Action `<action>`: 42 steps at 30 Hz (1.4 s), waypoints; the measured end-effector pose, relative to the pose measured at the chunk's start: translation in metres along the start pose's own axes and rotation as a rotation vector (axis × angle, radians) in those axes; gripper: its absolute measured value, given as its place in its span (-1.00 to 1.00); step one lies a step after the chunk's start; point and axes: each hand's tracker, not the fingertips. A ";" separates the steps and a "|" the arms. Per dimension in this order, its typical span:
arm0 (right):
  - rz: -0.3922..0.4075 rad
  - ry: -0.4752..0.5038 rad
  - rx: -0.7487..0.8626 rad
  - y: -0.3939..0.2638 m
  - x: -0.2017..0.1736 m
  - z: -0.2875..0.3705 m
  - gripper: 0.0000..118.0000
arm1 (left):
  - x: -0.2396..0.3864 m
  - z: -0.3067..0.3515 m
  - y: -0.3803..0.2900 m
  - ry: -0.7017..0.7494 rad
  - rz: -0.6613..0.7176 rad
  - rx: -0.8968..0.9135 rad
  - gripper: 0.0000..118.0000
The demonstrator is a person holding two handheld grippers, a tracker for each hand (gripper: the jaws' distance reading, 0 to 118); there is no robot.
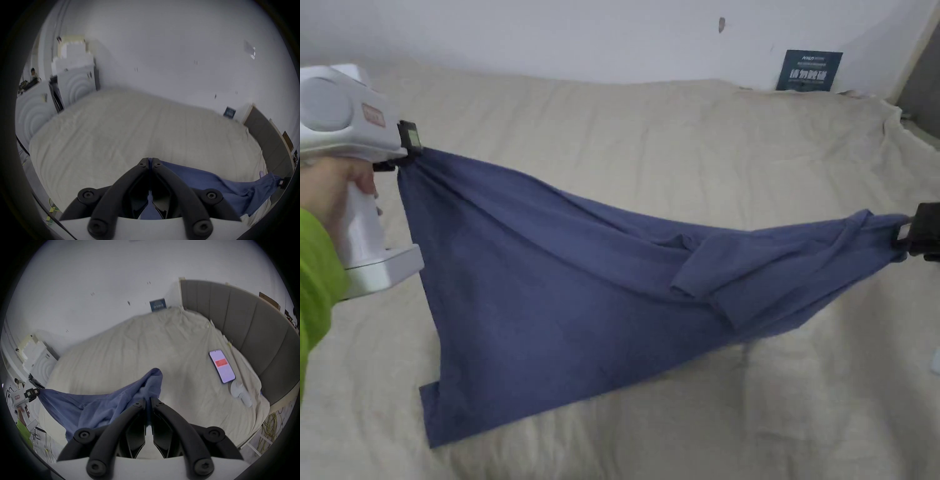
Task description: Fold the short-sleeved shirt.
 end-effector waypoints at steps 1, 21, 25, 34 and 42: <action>0.003 0.008 0.024 0.005 -0.005 0.014 -0.94 | -0.004 0.014 0.009 0.000 0.012 0.039 -1.00; 0.163 0.096 0.390 0.093 -0.062 0.257 -0.94 | -0.061 0.214 0.122 0.028 0.058 0.416 -1.00; 0.198 0.046 0.379 0.109 -0.076 0.252 -0.94 | -0.053 0.205 0.132 0.048 0.054 0.407 -1.00; 0.194 -0.067 0.330 0.165 -0.110 0.170 -0.94 | -0.031 0.146 0.158 0.138 0.011 0.360 -1.00; 0.148 -0.131 0.349 0.204 -0.126 0.104 -0.94 | 0.026 0.028 0.216 0.197 0.044 0.395 -1.00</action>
